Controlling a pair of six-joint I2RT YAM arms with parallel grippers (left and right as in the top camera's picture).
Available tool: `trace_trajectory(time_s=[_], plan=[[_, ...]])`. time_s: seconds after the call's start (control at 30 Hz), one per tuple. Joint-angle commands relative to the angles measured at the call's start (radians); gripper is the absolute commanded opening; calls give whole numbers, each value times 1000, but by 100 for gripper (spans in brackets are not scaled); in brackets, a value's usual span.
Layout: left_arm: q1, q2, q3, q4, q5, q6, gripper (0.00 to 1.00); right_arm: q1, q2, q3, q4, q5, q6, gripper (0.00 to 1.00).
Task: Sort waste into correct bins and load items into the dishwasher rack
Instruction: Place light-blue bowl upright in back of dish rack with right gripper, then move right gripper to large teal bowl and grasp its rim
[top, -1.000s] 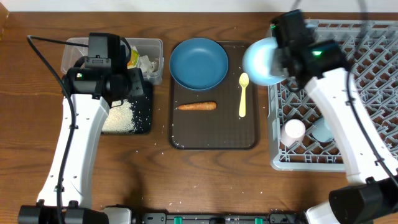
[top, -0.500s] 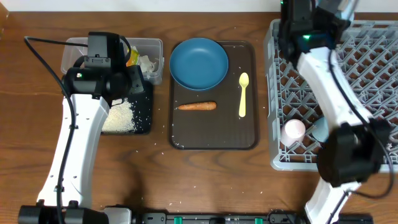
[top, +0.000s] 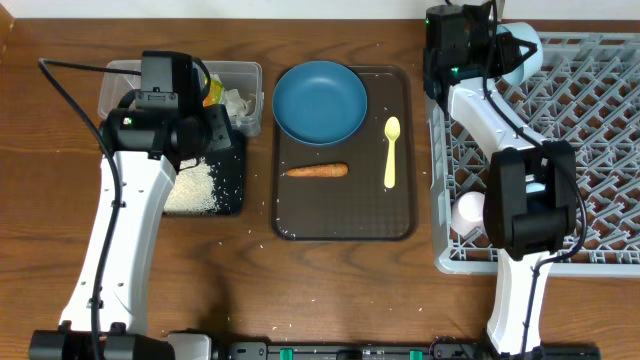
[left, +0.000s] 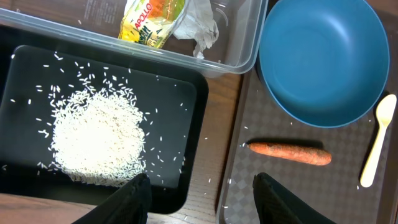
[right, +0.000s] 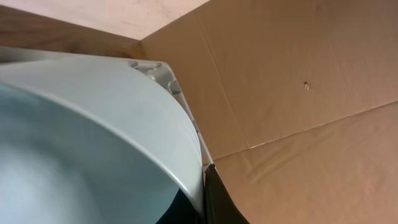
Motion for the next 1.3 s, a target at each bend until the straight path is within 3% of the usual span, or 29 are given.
trace_trajectory(time_s=[0.0,0.33,0.53,0.67,1.07,1.27], plan=[[4,10,-3,-2,-13,-6,56,16,5,0,-26,0,-34,1],[4,10,-3,-2,-13,-6,56,77,5,-21,-330,-155,162,3],[4,10,-3,-2,-13,-6,56,106,4,-20,-349,-143,184,57],[4,10,-3,-2,-13,-6,56,129,0,-19,-348,-143,184,75],[2,10,-3,-3,-12,0,57,160,-214,-19,-351,-269,209,98],[-27,10,-3,-3,-5,87,62,151,-418,-19,-496,-671,392,99]])
